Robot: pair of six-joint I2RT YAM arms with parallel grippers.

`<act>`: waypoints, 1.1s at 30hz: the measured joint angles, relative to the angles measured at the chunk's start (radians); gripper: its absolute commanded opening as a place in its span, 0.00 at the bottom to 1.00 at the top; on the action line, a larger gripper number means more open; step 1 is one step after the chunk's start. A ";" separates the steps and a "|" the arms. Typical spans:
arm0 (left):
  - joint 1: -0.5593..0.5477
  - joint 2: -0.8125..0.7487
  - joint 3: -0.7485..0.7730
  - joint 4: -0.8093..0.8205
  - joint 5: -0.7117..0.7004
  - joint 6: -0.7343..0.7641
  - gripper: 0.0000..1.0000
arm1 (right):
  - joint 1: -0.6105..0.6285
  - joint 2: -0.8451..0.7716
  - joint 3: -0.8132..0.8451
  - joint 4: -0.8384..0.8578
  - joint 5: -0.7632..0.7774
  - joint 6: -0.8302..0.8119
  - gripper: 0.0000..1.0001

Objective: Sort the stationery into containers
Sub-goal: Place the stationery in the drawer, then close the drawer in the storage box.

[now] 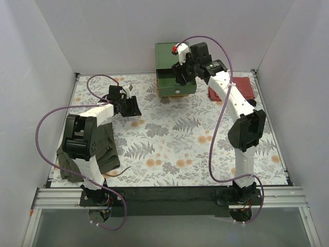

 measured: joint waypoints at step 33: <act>0.000 -0.018 -0.037 0.000 0.001 0.001 0.40 | -0.008 -0.265 -0.382 0.069 -0.312 -0.165 0.01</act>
